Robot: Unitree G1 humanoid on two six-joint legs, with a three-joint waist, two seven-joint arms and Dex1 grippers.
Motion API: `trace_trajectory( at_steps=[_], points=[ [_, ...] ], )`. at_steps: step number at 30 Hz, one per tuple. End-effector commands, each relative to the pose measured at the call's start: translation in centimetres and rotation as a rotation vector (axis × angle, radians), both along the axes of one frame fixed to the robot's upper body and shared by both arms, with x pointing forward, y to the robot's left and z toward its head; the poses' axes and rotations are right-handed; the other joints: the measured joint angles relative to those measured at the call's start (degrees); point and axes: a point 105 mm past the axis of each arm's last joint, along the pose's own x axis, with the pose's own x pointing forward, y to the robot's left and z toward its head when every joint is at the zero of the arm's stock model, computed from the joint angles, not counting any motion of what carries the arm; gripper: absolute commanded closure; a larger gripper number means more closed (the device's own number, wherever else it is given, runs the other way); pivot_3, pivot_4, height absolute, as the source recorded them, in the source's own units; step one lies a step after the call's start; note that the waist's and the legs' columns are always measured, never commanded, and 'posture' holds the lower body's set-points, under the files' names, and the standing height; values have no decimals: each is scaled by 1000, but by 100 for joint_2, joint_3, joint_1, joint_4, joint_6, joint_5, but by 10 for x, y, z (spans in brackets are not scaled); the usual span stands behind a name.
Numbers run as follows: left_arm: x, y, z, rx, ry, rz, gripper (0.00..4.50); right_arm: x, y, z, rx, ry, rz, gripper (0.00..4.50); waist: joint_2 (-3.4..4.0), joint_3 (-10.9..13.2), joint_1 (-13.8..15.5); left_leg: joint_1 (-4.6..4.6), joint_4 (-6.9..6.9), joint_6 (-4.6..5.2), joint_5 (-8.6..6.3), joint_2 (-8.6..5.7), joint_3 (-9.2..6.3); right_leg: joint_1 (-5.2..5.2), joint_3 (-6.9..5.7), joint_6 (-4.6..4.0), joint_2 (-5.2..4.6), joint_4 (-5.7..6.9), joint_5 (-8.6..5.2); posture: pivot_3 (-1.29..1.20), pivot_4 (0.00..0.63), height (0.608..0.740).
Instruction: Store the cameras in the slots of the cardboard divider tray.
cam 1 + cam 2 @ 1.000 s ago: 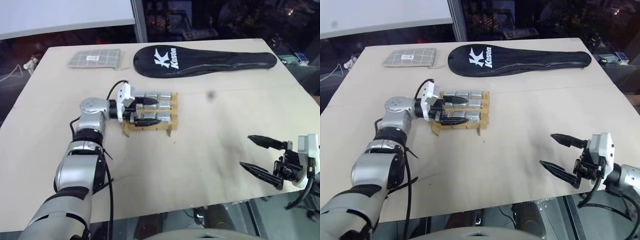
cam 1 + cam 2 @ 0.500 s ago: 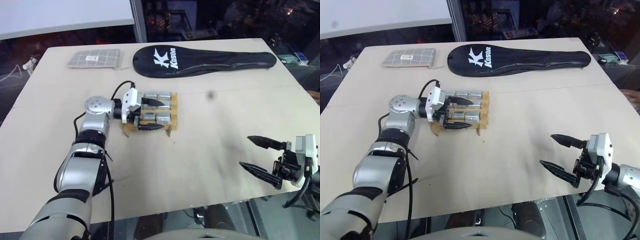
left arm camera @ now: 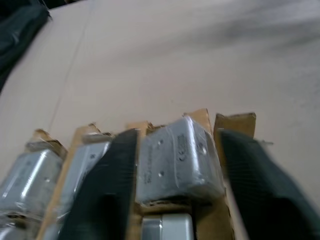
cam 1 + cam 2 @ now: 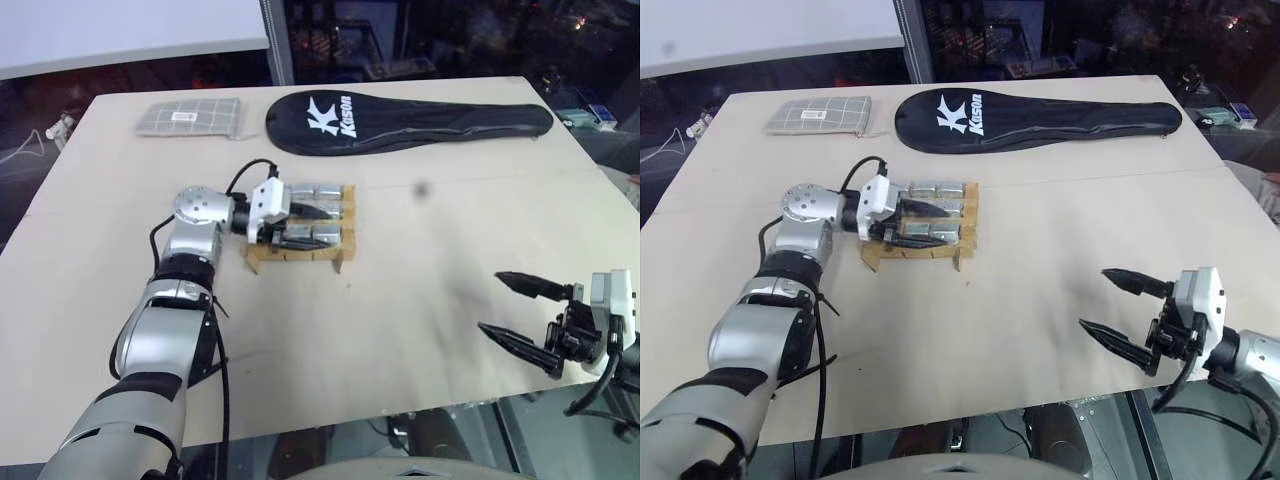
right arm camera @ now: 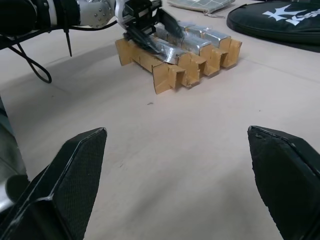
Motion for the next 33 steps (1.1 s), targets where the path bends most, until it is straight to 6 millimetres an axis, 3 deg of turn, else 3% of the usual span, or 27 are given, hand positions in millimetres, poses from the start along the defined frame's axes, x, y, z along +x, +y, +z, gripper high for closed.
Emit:
trace_trajectory(
  at_steps=[1,2,7,18,21,26,33],
  points=[
    [4,-1,10,40,-62,-5,3540,-5,5,12,7,-58,28,0,0,0,2,0,0,0,0,0,0,0,0,0,0,0,0,0,150,740],
    [4,-1,10,49,-63,-6,3976,-5,5,11,6,-58,27,0,-2,-3,18,2,0,0,0,0,0,2,0,1,0,0,0,0,150,740],
    [5,-1,8,77,-54,-13,3976,-4,5,11,4,-58,25,0,-2,-4,32,79,0,0,-1,1,0,71,-1,5,0,-4,-5,0,150,740],
    [6,-4,17,111,-100,-38,3976,-2,6,10,6,-65,19,0,-1,-4,30,81,0,0,-1,1,2,74,1,6,0,-5,-4,0,150,740],
    [9,-9,25,112,-185,-43,3326,-1,6,9,8,-66,18,0,-1,-4,31,79,0,0,0,1,0,74,-1,6,0,-6,-4,0,150,740],
    [6,-11,27,148,-235,-87,1098,-2,7,8,9,-65,15,0,-2,-3,30,77,-2,1,-1,1,2,73,1,6,0,-10,-4,0,150,740],
    [9,-5,30,210,-278,-74,1098,0,7,7,6,-68,12,0,-2,-3,16,77,-4,1,-1,1,2,73,1,7,0,-12,-5,0,150,740]
  ],
)
